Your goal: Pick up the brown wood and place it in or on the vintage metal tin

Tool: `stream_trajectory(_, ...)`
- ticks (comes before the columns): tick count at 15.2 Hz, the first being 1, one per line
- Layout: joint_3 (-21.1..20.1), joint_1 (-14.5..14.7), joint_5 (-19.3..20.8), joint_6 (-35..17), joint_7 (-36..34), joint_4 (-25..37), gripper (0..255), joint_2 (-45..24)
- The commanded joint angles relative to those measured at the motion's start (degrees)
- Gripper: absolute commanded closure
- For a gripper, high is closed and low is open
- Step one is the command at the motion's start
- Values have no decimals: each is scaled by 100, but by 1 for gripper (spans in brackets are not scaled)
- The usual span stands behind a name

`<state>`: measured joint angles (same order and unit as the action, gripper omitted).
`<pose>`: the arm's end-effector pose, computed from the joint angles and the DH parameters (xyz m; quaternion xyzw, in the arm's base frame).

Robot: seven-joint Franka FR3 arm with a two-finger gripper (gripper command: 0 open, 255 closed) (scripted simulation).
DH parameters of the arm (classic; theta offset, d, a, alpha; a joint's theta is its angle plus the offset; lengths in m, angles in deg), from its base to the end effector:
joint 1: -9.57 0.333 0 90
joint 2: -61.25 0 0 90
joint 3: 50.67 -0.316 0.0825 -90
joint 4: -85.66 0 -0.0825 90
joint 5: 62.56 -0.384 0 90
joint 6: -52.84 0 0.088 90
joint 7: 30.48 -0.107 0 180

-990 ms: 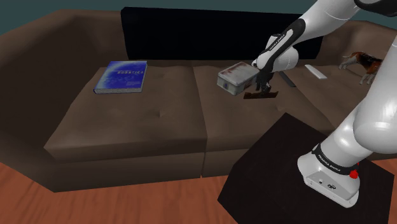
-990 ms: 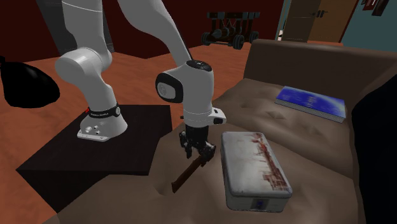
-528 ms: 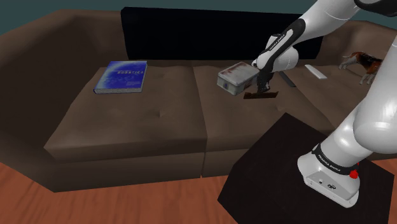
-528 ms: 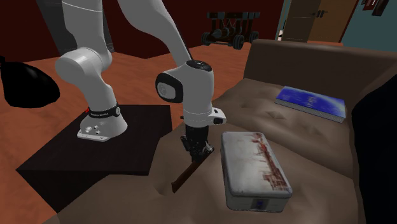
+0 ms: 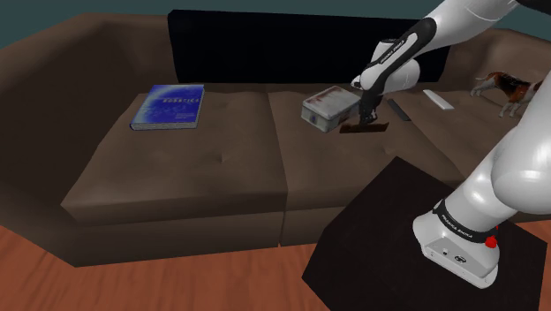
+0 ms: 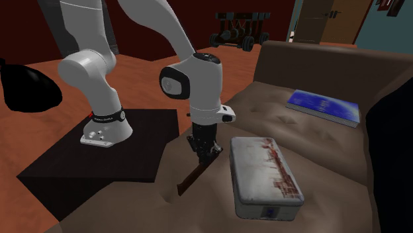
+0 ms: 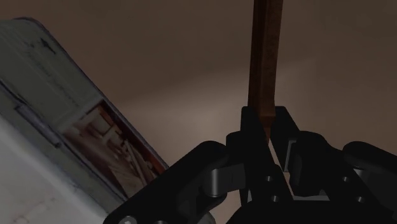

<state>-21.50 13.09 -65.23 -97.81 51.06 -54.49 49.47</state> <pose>0.4361 -0.2173 0.2295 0.8900 0.4544 -0.0292 0.0250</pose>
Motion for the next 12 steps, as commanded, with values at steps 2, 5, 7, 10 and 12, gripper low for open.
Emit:
stream_trajectory(2, 102, 68, 220, 254, -141, 34, 255, 247)
stream_trajectory(5, 171, 115, 424, 488, -273, 55, 255, 488)
stream_trajectory(7, 204, 136, 551, 647, -354, 77, 255, 645)
stream_trajectory(10, 234, 157, 723, 891, -465, 121, 255, 873)
stream_trajectory(12, 244, 165, 825, 1056, -530, 157, 255, 1018)
